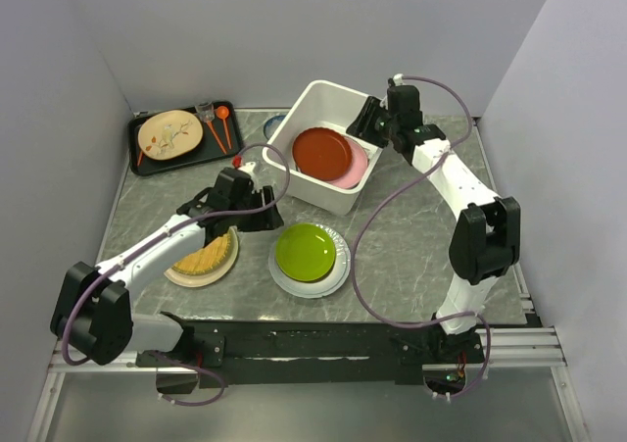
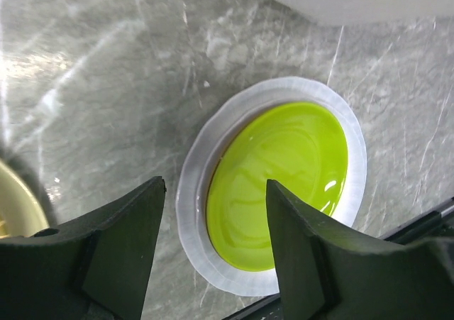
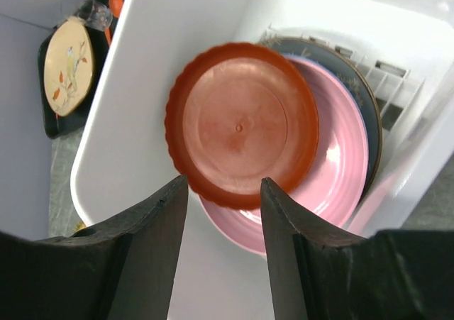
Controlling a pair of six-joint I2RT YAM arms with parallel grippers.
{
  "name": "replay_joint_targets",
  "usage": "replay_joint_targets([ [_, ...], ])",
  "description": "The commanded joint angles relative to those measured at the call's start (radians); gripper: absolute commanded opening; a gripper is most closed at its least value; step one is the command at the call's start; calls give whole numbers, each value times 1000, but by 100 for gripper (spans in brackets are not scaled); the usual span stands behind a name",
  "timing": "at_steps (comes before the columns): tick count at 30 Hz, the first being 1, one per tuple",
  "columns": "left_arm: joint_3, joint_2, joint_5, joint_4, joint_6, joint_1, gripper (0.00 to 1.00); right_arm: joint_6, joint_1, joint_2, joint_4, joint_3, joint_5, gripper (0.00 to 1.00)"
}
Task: Place the plates into the plastic bin on the countertop
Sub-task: Pick up the plate at the center of the board.
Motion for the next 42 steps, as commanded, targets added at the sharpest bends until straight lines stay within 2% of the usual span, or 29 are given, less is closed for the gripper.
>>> replay_joint_targets([
  [1, 2, 15, 15, 32, 11, -32, 64, -11, 7, -104, 50, -47, -19, 53],
  [11, -2, 33, -17, 30, -3, -57, 53, -5, 9, -222, 84, -179, -25, 53],
  [16, -12, 12, -87, 15, -20, -55, 54, 16, 15, -269, 113, -256, -37, 53],
  [21, -24, -23, -176, -22, -43, -40, 63, 13, 53, -297, 115, -289, -31, 53],
  [32, -39, -161, -201, -77, -66, 125, 75, 2, 242, -328, 147, -312, -56, 53],
  [39, -29, -226, -22, -83, -60, 337, 79, 16, 362, -273, 179, -340, -65, 53],
  [42, -9, -244, -14, -108, -48, 389, 80, 27, 398, -228, 217, -349, -100, 53],
])
